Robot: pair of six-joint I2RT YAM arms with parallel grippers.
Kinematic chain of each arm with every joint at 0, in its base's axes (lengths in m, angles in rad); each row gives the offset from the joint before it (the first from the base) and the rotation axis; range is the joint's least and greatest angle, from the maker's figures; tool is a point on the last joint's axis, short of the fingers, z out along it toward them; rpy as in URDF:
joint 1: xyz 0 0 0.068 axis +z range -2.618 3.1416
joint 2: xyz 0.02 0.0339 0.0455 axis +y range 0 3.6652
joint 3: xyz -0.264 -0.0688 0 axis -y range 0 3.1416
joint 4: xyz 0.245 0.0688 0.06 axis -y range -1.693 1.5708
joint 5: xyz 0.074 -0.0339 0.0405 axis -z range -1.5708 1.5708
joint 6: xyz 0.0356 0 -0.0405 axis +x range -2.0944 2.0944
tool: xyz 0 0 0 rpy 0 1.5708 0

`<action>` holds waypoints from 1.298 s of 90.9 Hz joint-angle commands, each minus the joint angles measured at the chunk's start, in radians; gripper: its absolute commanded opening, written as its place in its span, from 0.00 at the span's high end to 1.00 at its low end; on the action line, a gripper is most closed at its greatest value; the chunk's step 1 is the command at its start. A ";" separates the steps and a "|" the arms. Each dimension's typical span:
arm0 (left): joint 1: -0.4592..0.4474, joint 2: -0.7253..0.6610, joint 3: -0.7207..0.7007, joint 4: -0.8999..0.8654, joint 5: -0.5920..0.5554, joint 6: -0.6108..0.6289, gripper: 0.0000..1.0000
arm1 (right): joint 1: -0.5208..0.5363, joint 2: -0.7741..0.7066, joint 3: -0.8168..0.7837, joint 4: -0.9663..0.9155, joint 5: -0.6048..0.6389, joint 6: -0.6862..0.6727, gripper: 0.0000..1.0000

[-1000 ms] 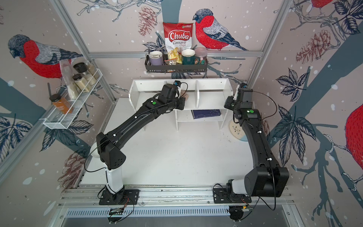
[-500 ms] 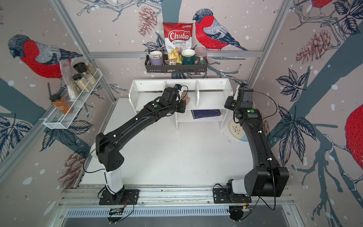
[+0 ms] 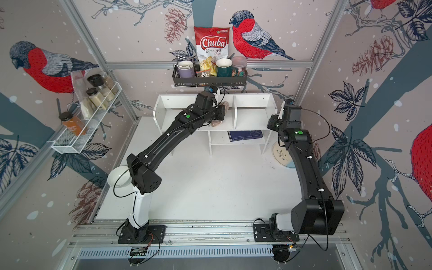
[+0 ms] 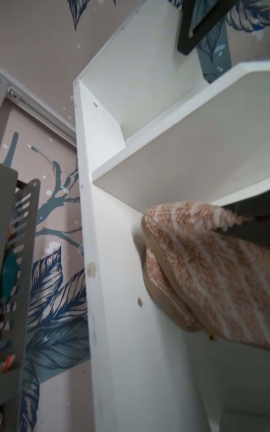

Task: Wipe the bookshelf clean with a cloth
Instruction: Wipe the dust from the shelf.

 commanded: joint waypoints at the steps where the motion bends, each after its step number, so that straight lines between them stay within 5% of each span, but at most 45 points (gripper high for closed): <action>1: 0.003 -0.047 -0.052 -0.019 -0.177 0.037 1.00 | 0.003 -0.003 -0.009 -0.070 -0.104 0.102 1.00; 25: -0.033 -0.069 -0.139 -0.002 -0.156 0.106 1.00 | 0.003 -0.002 -0.016 -0.065 -0.104 0.106 1.00; 69: 0.028 -0.174 -0.282 0.202 0.156 -0.089 1.00 | 0.001 -0.013 0.007 -0.086 -0.091 0.097 0.99; 74: 0.048 -0.202 -0.317 0.258 0.210 -0.134 1.00 | 0.004 -0.019 0.013 -0.093 -0.067 0.097 0.90; 86: 0.095 -0.287 -0.414 0.439 0.352 -0.237 1.00 | 0.008 -0.065 0.026 -0.103 -0.008 0.096 0.42; 98: 0.125 -0.366 -0.515 0.614 0.481 -0.333 1.00 | 0.036 -0.122 0.062 -0.128 0.045 0.073 0.11; 118: 0.126 -0.458 -0.629 0.817 0.558 -0.450 1.00 | 0.204 -0.205 0.118 -0.106 -0.026 0.029 0.02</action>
